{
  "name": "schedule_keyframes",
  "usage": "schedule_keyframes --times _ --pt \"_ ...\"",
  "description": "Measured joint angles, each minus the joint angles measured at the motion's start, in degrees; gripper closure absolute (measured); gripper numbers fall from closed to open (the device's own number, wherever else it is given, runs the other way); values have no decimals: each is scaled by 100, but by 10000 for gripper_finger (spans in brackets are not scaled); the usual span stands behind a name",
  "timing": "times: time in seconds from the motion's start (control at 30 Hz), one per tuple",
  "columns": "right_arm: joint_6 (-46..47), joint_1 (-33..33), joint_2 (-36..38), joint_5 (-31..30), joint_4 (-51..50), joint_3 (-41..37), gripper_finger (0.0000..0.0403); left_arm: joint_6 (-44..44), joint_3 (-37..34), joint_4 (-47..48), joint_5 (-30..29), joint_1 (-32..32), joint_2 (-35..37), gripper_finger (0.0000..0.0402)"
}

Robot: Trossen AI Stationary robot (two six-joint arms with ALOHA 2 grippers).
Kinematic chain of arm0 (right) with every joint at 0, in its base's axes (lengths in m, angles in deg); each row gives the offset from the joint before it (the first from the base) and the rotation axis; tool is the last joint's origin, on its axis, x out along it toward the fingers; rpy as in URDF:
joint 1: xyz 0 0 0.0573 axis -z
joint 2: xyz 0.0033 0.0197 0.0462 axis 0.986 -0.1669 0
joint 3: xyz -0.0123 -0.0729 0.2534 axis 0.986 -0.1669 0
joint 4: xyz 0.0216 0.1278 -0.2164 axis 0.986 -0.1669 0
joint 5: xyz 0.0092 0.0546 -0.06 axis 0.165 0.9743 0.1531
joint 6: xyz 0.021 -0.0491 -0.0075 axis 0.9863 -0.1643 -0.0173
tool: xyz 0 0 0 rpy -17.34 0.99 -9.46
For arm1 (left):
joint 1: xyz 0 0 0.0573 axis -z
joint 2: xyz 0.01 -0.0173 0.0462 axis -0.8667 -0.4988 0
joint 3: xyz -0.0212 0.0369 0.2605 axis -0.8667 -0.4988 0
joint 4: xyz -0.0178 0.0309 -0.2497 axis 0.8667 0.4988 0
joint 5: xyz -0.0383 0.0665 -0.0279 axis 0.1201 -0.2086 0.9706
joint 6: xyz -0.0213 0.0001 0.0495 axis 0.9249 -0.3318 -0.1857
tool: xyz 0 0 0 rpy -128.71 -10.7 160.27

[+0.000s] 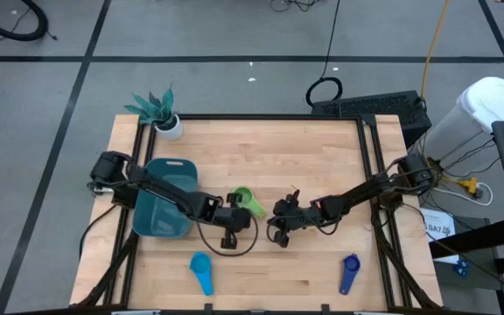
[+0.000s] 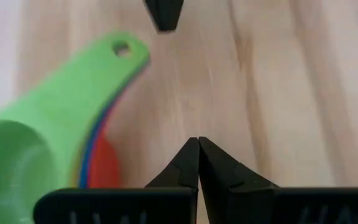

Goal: Nest measuring cups in basket
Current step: Stack the light blue measuring cup on top of the green measuring cup

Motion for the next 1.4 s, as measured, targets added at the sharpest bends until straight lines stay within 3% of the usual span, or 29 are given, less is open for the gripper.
schedule_keyframes --times 0.2,0.4,0.7,0.97,1.17,1.4 --pt "-577 -181 779 -597 -723 0 403 27 7 438 -400 384 1091 398" --pt "-1021 -478 1538 -633 -1127 0 403 364 69 1095 -639 1066 1871 397" --pt "-1213 -697 1809 -581 -1288 0 403 1009 1320 3729 -836 2015 1842 396" --pt "-1241 -697 1808 -400 -1550 0 403 897 1356 4126 -291 2499 1808 394" --pt "-1184 -697 1808 -247 -1544 0 403 404 1195 4116 -284 2623 1747 348" --pt "-1012 -701 1806 -124 -1485 0 403 -95 1150 4117 -186 2609 1009 260"
